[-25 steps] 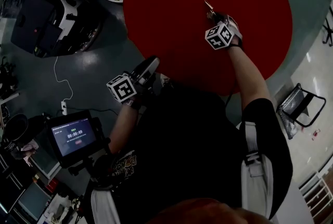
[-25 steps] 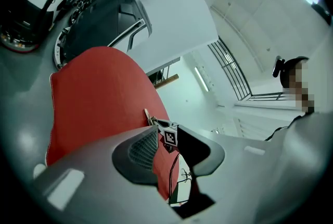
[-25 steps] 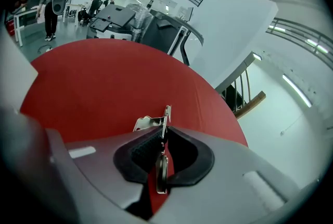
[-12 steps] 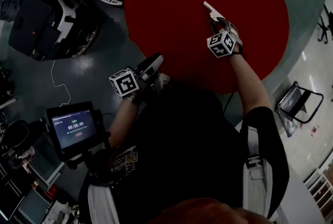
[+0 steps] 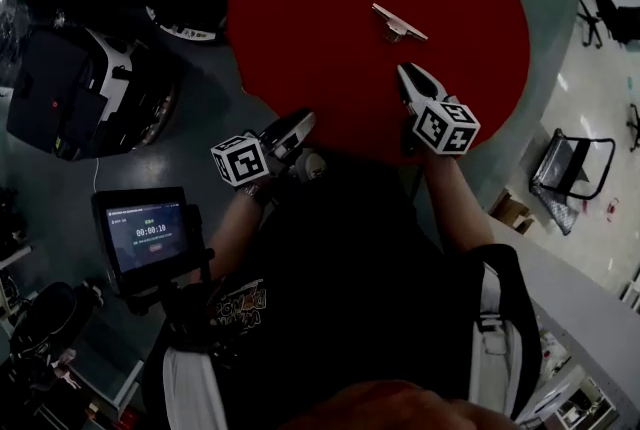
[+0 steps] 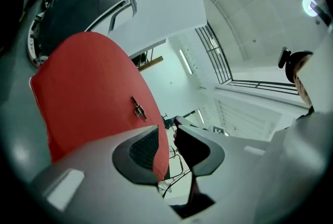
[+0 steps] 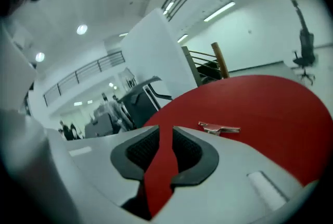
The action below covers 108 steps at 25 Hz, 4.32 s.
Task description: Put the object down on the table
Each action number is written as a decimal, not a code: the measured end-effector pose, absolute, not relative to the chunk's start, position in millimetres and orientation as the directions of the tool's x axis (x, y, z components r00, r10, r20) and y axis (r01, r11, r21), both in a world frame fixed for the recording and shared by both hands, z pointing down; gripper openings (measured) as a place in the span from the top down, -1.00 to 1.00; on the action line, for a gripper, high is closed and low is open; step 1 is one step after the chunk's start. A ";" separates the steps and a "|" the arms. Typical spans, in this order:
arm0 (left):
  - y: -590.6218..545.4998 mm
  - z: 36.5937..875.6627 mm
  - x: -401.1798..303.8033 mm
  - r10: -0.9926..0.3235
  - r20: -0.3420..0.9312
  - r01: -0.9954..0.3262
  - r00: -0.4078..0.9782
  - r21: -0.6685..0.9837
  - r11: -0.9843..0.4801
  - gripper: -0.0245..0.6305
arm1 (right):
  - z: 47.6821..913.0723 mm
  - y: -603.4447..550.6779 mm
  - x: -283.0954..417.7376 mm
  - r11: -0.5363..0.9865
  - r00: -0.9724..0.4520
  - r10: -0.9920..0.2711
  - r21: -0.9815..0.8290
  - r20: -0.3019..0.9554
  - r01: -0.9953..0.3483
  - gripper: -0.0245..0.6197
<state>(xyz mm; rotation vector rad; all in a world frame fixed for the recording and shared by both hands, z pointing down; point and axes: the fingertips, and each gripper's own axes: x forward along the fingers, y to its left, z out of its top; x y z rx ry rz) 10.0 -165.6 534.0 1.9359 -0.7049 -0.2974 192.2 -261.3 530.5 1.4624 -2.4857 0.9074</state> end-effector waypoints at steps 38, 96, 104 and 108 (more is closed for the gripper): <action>73.0 464.4 57.8 -0.403 0.073 -0.284 0.913 0.821 -0.496 0.57 | 414.0 88.2 139.1 0.430 -0.630 -0.770 -0.649 0.101 -0.628 0.78; 21.3 456.3 -131.8 -0.158 -0.047 -0.047 0.986 0.839 -0.542 0.57 | 414.7 63.5 -81.1 0.241 -0.385 -0.915 -0.603 0.119 -0.761 0.91; 21.6 457.0 -132.1 -0.158 -0.040 -0.053 0.987 0.838 -0.543 0.58 | 414.2 64.1 -79.6 0.235 -0.380 -0.917 -0.605 0.122 -0.761 0.91; 23.2 456.4 -131.4 -0.154 -0.038 -0.054 0.987 0.834 -0.550 0.57 | 414.4 64.0 -80.2 0.235 -0.383 -0.915 -0.605 0.125 -0.761 0.91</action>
